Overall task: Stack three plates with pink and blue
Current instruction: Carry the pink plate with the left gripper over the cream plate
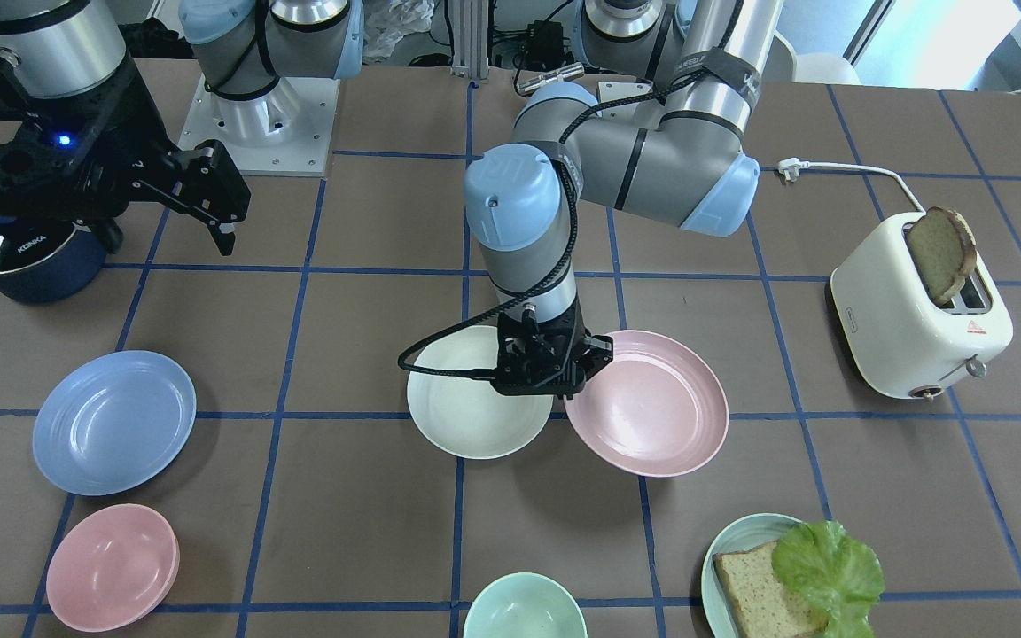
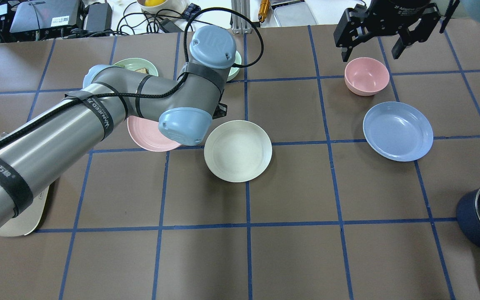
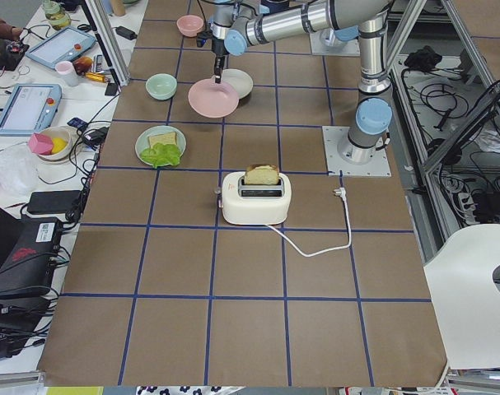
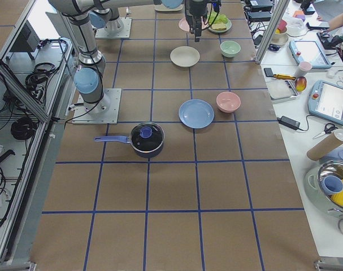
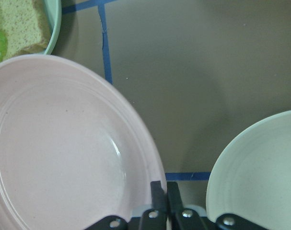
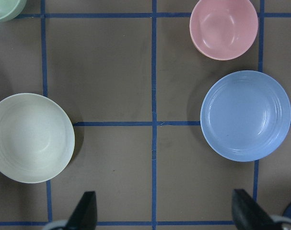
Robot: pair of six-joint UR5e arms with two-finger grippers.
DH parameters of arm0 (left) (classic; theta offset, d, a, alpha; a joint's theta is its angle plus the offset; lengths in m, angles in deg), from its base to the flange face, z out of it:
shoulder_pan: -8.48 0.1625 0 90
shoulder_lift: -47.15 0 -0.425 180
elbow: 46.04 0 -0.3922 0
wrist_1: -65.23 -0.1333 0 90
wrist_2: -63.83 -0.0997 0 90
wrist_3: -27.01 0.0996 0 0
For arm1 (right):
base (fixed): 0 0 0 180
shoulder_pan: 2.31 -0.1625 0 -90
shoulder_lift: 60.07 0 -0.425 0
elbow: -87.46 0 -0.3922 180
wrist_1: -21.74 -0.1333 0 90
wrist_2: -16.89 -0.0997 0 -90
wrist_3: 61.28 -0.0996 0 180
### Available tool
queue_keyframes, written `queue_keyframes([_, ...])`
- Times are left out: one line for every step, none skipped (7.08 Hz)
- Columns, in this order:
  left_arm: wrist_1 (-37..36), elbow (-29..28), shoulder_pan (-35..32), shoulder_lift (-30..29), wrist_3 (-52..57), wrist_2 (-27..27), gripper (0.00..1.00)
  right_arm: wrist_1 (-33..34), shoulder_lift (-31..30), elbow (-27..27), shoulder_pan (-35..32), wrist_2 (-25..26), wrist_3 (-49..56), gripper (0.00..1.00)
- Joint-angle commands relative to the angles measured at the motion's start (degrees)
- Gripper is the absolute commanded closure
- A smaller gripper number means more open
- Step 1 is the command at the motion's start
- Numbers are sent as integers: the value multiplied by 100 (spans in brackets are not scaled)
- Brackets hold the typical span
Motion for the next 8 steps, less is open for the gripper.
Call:
queue_keyframes([93,-214,-616,-116,-165,37,100,-3,-8,0,0,-1,0,0])
queue_keyframes([119,-267,-880,-196,-165,46,100,-3,-8,0,0,8,0,0])
queue_keyframes([128,-338,-1108,-318,-408,46,100,-3,-8,0,0,8,17,0])
queue_keyframes([146,-434,-1233,-424,-550,54,100,-3,-8,0,0,8,26,0])
queue_keyframes([215,-539,-1329,-555,-752,54,100,-3,-8,0,0,16,26,0])
queue_keyframes([338,-584,-1409,-679,-910,72,100,41,-16,0,0,95,61,0])
queue_keyframes([426,-619,-1418,-784,-999,142,100,24,-25,0,0,278,296,0])
queue_keyframes([471,-663,-1418,-837,-1026,168,100,23,-25,0,0,471,464,0])
